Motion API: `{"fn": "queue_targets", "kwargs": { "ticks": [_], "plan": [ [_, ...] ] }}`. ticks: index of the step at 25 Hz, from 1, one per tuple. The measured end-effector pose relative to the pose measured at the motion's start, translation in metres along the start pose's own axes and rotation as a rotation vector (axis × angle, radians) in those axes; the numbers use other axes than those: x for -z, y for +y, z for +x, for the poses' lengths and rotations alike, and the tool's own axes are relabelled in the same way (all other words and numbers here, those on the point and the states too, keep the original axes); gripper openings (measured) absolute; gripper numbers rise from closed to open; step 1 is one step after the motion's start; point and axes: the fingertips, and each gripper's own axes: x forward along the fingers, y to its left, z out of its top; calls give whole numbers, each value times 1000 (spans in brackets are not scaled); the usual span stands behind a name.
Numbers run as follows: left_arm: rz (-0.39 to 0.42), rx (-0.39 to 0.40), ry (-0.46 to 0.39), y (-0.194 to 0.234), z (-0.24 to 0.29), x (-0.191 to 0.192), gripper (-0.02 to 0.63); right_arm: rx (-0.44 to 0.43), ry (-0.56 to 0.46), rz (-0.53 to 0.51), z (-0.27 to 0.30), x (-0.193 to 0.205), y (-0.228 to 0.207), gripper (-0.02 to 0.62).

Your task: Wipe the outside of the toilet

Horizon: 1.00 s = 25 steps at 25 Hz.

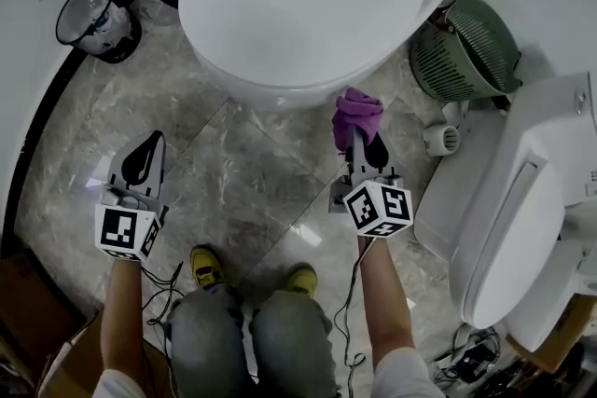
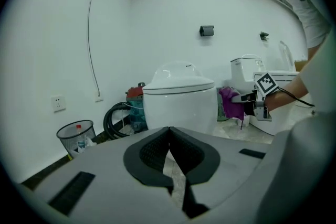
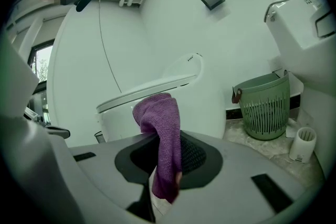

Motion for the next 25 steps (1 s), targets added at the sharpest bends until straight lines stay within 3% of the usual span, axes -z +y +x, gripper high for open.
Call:
{"fn": "queue_targets", "kwargs": {
  "ticks": [8, 14, 25],
  "plan": [
    [-72, -15, 36, -7, -29, -70, 17, -17, 75, 27, -31, -70, 29, 84],
    [-97, -32, 59, -16, -54, -125, 17, -24, 75, -19, -55, -133, 50, 84],
    [-154, -94, 68, -7, -87, -231, 17, -52, 103, 18, -93, -239, 90, 86]
  ]
}}
